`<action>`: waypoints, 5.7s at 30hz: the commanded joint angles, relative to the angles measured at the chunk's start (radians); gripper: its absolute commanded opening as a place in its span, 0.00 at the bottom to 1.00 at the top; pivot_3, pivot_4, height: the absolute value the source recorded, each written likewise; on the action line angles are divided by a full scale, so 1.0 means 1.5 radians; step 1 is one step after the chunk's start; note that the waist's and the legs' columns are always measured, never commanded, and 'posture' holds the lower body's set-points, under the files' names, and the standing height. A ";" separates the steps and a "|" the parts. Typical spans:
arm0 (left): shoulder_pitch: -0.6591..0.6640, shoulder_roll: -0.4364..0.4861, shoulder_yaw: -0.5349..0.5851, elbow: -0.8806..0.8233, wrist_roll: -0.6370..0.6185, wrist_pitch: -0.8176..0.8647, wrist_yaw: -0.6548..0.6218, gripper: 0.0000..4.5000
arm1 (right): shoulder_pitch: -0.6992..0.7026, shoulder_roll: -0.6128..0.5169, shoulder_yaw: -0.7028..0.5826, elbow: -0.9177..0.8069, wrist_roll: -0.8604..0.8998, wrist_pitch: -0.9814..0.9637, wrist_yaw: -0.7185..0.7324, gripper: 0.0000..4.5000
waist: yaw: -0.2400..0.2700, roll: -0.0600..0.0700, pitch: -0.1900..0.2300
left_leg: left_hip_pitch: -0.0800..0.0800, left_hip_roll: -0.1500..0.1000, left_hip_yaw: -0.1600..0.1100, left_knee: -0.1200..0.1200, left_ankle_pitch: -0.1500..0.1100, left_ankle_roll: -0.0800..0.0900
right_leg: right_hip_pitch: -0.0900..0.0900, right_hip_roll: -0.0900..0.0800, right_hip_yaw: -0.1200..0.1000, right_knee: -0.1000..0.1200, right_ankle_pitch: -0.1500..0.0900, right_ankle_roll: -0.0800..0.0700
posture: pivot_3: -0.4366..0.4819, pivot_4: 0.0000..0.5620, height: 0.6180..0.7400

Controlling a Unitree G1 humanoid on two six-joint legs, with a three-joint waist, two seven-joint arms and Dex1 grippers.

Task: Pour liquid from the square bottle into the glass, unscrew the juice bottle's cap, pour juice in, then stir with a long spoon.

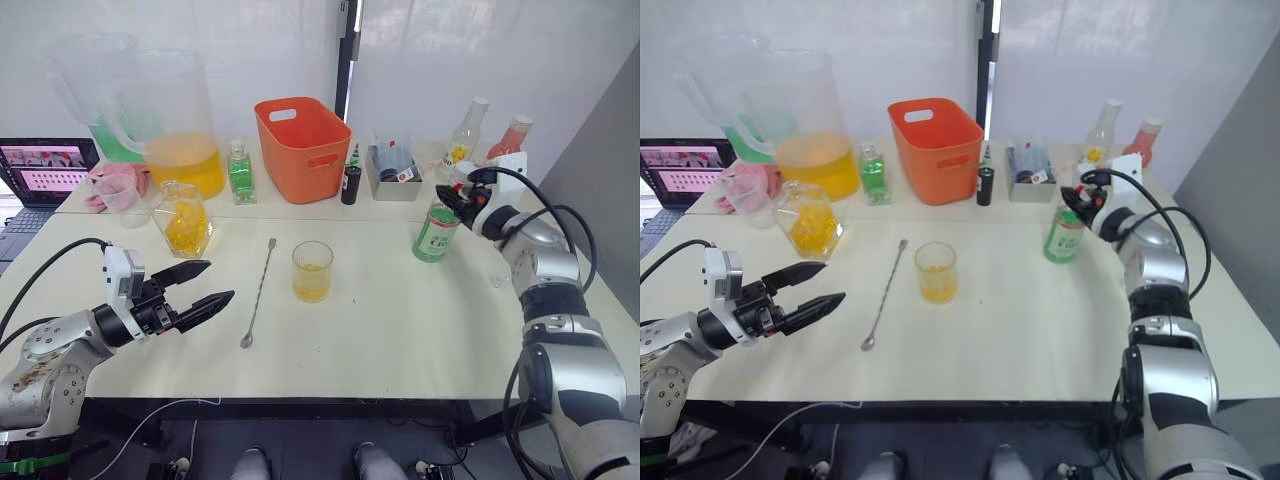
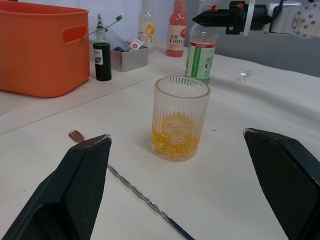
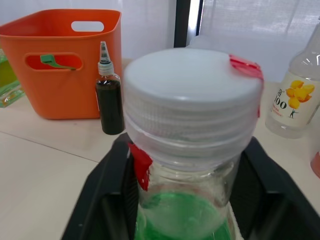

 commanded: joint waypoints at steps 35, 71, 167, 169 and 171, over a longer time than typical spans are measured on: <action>-0.185 0.026 -0.143 0.153 0.064 -0.040 -0.178 1.00 | 0.374 0.082 0.148 -1.051 0.307 0.507 -0.139 0.31 | 0.006 0.003 0.002 | -0.001 0.000 -0.001 -0.001 0.000 0.000 | -0.002 0.000 0.000 0.002 -0.002 -0.001 | 0.48 0.27 1.00; -0.163 0.053 -0.146 0.144 0.087 -0.113 -0.233 1.00 | 0.446 -0.170 -0.002 -0.975 0.367 0.403 0.194 1.00 | 0.011 0.003 0.002 | -0.001 0.001 0.000 -0.001 0.000 0.000 | -0.002 0.000 -0.001 0.001 -0.002 -0.002 | 0.48 0.27 1.00; -0.115 0.014 -0.122 0.144 0.055 -0.147 -0.263 1.00 | 0.356 -0.117 0.082 -0.985 0.379 0.498 0.121 0.99 | 0.007 0.002 0.001 | -0.004 0.001 0.000 -0.001 0.000 0.000 | -0.006 0.000 -0.001 0.002 -0.002 -0.002 | 0.48 0.27 1.00; -0.101 0.015 -0.114 0.130 0.054 -0.147 -0.254 1.00 | 0.341 -0.141 0.108 -0.939 0.353 0.454 0.192 0.99 | 0.005 0.002 0.001 | -0.004 0.001 0.000 0.000 0.000 0.000 | -0.006 0.000 -0.001 0.002 -0.002 -0.002 | 0.48 0.27 1.00; -0.080 0.019 -0.101 0.111 0.051 -0.145 -0.244 1.00 | 0.305 -0.134 0.131 -0.861 0.329 0.403 0.258 0.99 | 0.004 0.002 0.001 | -0.003 0.001 0.000 -0.001 0.000 0.000 | -0.006 0.000 -0.001 0.003 -0.002 -0.002 | 0.48 0.27 1.00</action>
